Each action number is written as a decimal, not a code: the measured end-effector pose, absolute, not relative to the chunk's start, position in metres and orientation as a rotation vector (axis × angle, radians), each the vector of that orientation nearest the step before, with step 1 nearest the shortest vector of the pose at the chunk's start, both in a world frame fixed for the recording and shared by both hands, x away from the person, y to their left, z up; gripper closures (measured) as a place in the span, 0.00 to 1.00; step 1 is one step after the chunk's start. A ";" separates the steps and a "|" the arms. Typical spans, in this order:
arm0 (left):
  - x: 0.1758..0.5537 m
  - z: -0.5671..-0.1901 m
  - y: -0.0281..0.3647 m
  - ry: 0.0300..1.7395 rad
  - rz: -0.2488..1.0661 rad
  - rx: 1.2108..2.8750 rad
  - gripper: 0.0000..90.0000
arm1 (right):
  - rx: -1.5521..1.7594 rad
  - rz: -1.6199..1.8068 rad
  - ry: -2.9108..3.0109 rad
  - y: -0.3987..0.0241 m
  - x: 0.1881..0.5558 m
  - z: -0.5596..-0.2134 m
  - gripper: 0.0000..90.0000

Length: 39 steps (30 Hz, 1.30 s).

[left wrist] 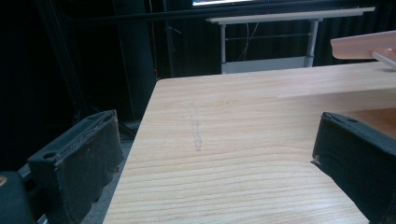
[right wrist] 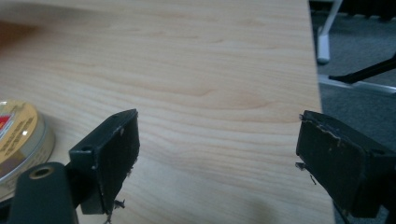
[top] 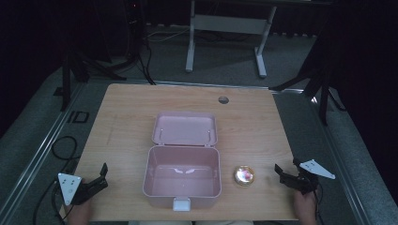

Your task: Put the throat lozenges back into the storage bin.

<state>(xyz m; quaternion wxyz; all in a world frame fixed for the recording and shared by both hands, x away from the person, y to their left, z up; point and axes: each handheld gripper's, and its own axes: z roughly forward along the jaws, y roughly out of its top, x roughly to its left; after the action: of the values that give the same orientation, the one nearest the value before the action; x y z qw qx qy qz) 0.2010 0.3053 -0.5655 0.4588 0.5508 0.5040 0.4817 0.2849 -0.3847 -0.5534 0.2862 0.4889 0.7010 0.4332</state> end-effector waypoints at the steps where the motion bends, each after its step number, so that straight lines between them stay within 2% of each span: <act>1: 0.201 -0.565 0.305 1.244 1.185 1.356 0.02 | 1.302 1.156 1.890 -0.384 0.286 -0.553 0.15; 15: 0.201 -0.566 0.309 1.256 1.148 1.327 0.02 | 1.187 1.151 2.133 -0.387 0.290 -0.545 0.14; 28: 0.201 -0.566 0.309 1.251 1.149 1.334 0.02 | 1.041 0.888 2.554 -0.391 0.293 -0.524 0.14; 29: 0.201 -0.566 0.309 1.252 1.147 1.332 0.02 | 0.997 0.769 2.693 -0.386 0.296 -0.519 0.14; 39: 0.201 -0.566 0.310 1.251 1.144 1.331 0.02 | 0.863 0.389 2.947 -0.362 0.302 -0.511 0.14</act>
<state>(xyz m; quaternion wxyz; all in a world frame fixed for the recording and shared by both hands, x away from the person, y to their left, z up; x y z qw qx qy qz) 0.2010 0.3095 -0.5656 0.4736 0.5438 0.5112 0.4675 0.3023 -0.3622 -0.5107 0.0230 0.2786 0.9519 0.1257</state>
